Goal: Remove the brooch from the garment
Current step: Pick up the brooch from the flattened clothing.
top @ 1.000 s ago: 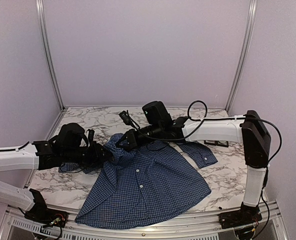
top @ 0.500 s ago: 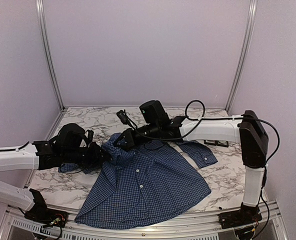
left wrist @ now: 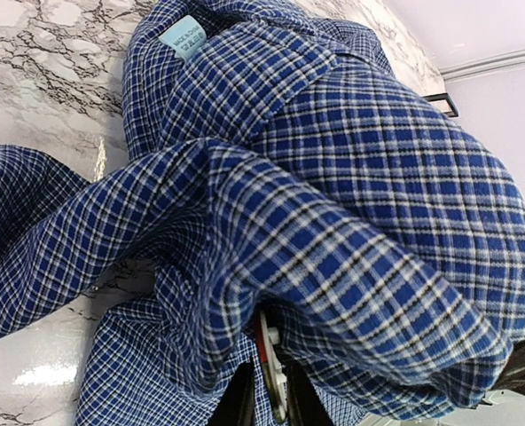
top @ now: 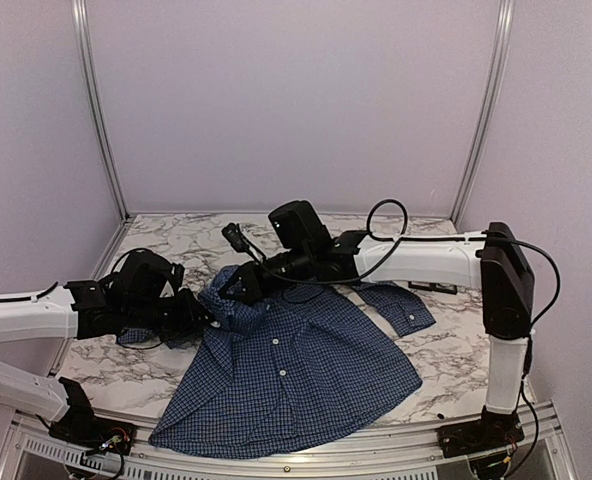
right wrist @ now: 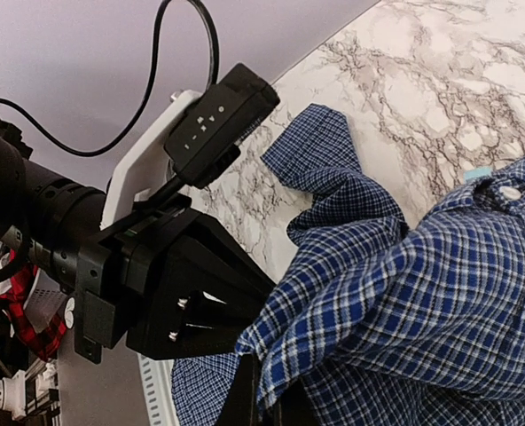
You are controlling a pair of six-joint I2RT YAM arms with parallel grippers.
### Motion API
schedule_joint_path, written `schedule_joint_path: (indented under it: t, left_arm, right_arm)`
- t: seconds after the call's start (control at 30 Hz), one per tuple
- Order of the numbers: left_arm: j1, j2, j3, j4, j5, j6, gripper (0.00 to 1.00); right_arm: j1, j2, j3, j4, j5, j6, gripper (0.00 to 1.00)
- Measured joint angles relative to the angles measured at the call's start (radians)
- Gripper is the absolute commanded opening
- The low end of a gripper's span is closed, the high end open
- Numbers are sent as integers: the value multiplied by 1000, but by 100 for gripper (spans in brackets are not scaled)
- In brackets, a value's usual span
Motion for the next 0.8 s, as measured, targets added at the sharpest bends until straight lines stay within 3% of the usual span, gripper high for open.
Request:
schedule_joint_path:
  t: [0.23,0.8]
  left_arm:
    - [0,0,1,-13,-8,14,0]
    - [0,-80,2,32,-61,169,0]
  right_arm:
    - [10,1,8,-22,10,-23,0]
    - [10,1,9,-47,138,-43,0]
